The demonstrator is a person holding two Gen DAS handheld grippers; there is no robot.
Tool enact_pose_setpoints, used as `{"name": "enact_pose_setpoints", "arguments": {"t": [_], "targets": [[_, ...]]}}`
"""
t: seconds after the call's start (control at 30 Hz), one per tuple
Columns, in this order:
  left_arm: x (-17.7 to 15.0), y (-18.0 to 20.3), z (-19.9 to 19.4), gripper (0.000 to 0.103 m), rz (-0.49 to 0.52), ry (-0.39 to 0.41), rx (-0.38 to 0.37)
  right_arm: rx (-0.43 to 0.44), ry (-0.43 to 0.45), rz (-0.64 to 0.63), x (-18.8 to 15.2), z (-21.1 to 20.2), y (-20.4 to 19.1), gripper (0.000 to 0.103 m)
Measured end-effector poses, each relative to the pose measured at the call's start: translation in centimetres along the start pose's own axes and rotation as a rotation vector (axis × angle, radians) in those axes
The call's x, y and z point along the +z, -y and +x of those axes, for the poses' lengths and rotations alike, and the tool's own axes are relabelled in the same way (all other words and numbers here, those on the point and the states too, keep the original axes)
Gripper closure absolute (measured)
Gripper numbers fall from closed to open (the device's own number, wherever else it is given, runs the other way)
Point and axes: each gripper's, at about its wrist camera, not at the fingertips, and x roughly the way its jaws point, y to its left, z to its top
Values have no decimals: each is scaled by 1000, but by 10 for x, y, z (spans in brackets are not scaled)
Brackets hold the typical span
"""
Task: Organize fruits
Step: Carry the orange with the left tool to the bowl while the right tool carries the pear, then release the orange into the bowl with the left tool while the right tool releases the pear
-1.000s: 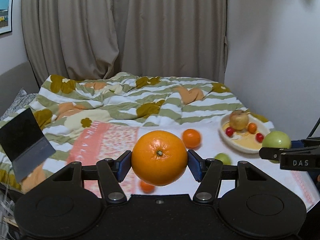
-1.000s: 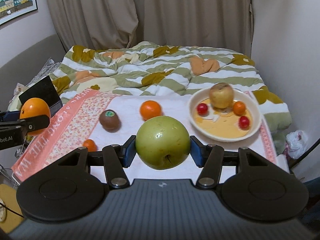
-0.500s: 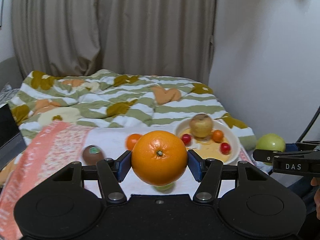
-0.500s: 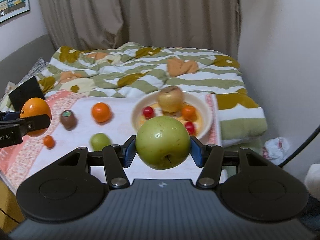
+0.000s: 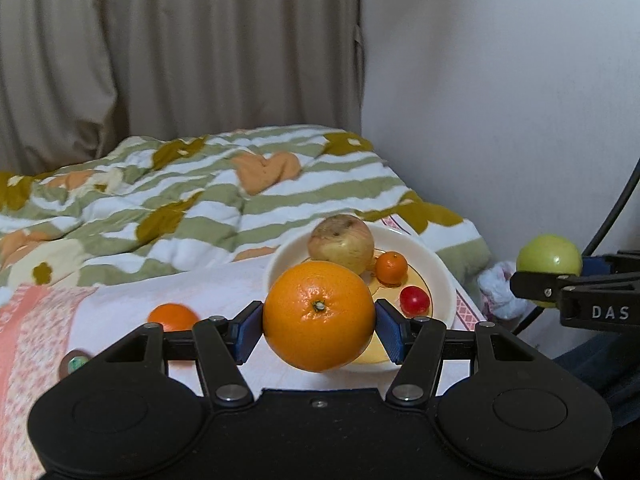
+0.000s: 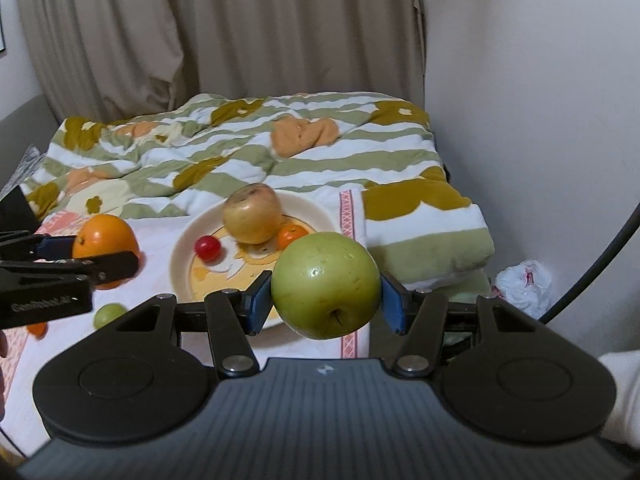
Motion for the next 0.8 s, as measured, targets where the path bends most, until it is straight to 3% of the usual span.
{"name": "enact_pose_setpoints", "arguments": {"t": [0.4, 0.8], "targets": [[6, 9, 82, 39, 139, -116, -48, -40, -44, 58, 9, 42, 6, 32], [2, 20, 115, 38, 225, -166, -48, -62, -71, 78, 11, 59, 15, 32]]}}
